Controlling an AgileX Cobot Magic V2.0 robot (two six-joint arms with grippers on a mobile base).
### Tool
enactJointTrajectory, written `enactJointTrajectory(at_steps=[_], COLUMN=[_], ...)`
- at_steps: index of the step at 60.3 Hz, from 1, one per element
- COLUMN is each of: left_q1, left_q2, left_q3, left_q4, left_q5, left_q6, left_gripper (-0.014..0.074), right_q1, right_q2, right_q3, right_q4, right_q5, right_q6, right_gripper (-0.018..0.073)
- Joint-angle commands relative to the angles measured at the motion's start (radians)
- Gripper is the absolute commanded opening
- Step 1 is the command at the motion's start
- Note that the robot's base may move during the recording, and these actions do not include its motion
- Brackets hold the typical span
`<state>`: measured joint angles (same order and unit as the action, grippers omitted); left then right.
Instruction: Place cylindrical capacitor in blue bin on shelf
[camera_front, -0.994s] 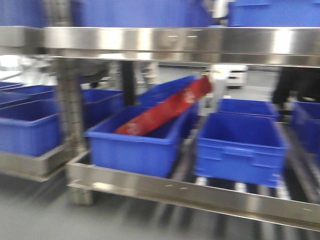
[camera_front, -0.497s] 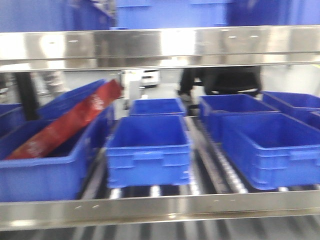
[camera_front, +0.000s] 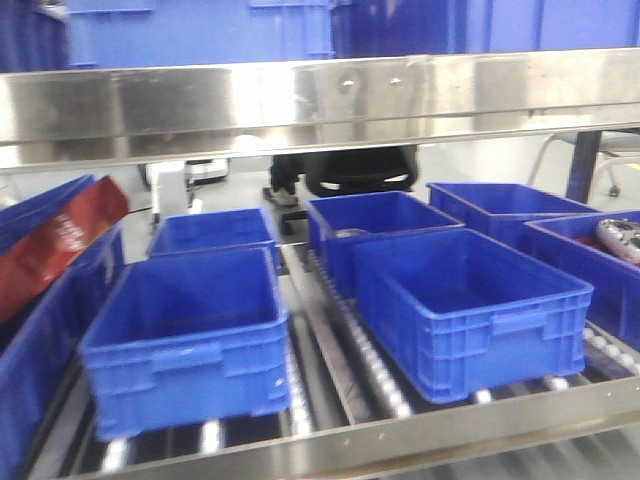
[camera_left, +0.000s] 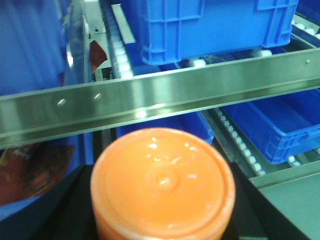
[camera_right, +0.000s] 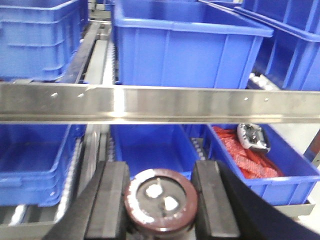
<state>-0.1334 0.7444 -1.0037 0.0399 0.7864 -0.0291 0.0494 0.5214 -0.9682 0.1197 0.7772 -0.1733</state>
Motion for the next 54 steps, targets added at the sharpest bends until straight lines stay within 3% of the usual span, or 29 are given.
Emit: enactJointTrajectory(at_steps=[1,54], left_q1=[-0.006,-0.006], left_q2=[-0.003,-0.003], left_q3=[-0.009,-0.009], left_q4=[-0.002,-0.002], left_q5=[-0.017,-0.017], left_q6=[0.0,0.0], left_gripper=[-0.0111,-0.0111], right_q1=[0.001,0.001], right_q2=[-0.003,-0.003], right_q3=[-0.007,-0.007], right_q4=[-0.007,-0.007], right_q5=[-0.029,-0.029], right_q6=[-0.003,-0.003], right_gripper=[-0.0162,-0.0162])
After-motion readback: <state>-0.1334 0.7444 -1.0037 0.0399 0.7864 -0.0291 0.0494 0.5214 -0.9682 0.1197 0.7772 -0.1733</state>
